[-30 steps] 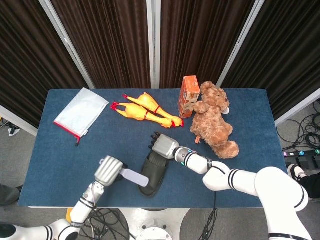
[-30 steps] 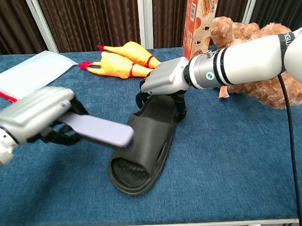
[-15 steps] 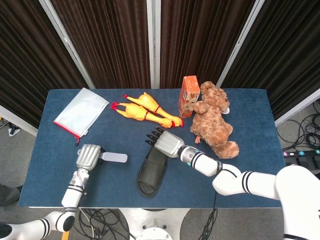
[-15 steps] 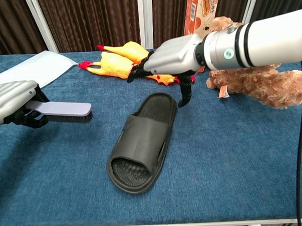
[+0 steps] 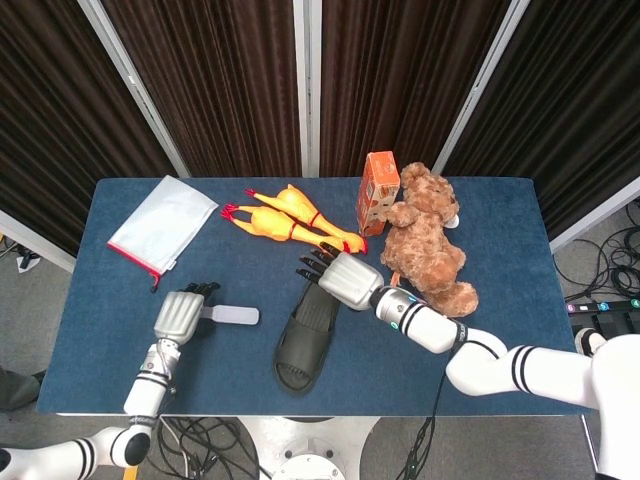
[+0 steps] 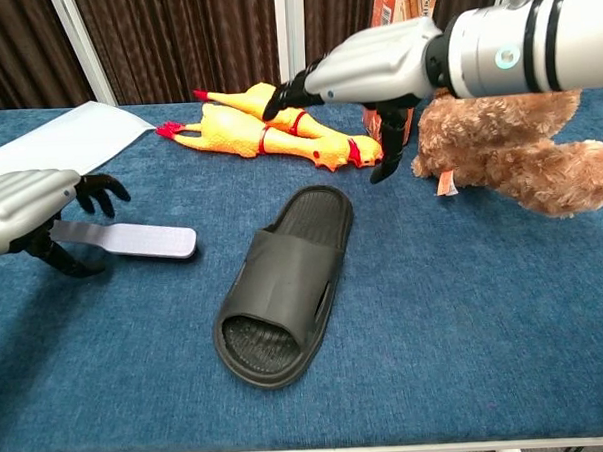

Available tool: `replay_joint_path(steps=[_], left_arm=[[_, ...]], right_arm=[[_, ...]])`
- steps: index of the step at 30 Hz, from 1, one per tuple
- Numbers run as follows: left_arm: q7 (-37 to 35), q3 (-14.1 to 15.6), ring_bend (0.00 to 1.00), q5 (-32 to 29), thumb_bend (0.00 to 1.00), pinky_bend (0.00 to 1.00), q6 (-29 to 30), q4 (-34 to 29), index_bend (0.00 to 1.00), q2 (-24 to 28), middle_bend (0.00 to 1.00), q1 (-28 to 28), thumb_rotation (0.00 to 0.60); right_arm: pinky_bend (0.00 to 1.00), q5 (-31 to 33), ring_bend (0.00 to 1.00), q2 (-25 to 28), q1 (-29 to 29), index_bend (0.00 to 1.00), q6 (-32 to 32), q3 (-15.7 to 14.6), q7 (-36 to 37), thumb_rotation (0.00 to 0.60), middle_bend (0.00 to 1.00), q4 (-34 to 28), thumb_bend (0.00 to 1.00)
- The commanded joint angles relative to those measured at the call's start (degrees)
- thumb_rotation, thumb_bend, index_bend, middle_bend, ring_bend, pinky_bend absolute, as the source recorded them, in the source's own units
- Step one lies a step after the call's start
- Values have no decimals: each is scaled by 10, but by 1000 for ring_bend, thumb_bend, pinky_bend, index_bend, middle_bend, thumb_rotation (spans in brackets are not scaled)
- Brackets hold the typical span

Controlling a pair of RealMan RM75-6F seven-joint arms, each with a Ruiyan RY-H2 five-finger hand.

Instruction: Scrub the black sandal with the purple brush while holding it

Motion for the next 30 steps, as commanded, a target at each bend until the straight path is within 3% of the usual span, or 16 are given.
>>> replay_joint_path(steps=[1, 9, 17, 23, 30], left_arm=[[-2, 0, 136, -4, 150, 301, 6, -56, 165, 46, 256, 10, 600], [-73, -2, 134, 25, 147, 283, 67, -122, 166, 161, 241, 56, 600], [-111, 6, 135, 37, 147, 280, 176, -129, 191, 239, 243, 134, 600], [-95, 40, 134, 70, 147, 256, 257, -139, 192, 253, 243, 196, 600], [-54, 75, 135, 103, 147, 244, 310, -184, 192, 251, 243, 244, 600]], right_arm=[[0, -20, 0, 36, -21, 0, 35, -1, 0, 600, 0, -33, 26], [0, -64, 0, 147, -134, 0, 205, -11, 5, 600, 0, -121, 49], [0, -76, 0, 234, -307, 0, 386, -61, 19, 600, 0, -170, 60], [0, -83, 0, 222, -430, 0, 481, -97, 93, 600, 0, -135, 63], [0, -97, 0, 181, -521, 0, 532, -114, 185, 600, 0, -65, 66]])
